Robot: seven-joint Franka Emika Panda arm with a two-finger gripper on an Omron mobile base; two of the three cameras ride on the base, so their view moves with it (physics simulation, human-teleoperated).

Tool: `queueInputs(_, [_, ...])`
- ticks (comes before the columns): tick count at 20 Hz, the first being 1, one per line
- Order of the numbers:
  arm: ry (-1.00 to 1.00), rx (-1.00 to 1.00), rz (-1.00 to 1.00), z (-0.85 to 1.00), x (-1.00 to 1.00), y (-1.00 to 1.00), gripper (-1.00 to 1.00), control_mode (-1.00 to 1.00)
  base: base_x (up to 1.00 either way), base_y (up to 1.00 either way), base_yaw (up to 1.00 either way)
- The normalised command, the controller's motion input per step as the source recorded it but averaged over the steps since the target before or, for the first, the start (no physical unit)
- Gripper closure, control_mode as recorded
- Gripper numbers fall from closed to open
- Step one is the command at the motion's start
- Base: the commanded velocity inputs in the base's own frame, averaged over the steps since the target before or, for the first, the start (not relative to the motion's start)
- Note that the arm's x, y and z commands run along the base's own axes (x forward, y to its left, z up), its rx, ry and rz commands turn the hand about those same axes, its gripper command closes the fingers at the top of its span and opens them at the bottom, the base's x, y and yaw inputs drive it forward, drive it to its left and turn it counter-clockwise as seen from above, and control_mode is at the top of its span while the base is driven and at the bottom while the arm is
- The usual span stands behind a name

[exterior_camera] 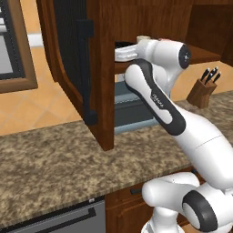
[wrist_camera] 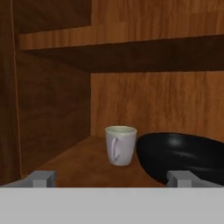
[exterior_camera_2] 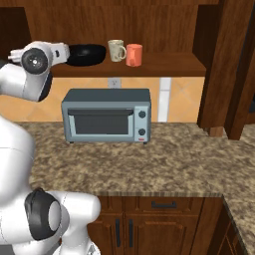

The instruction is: Gather all objects into one cabinet and sort the glasses and bowls to opposite sides.

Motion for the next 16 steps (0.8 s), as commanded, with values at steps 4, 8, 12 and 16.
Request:
queueInputs(4, [0.06, 0.06, 0.00, 0.04, 0.03, 0.02, -1.00, -1.00, 0.00, 0.00, 0.00])
queueInputs(8, [0.21, 0.17, -0.01, 0.02, 0.13, 0.01, -1.00, -1.00, 0.00, 0.00, 0.00])
queueInputs(12, [0.20, 0.02, 0.00, 0.00, 0.06, 0.22, -1.00, -1.00, 0.00, 0.00, 0.00])
queueInputs(16, [0.06, -0.06, 0.00, 0.06, 0.00, 0.31, -1.00, -1.00, 0.00, 0.00, 0.00])
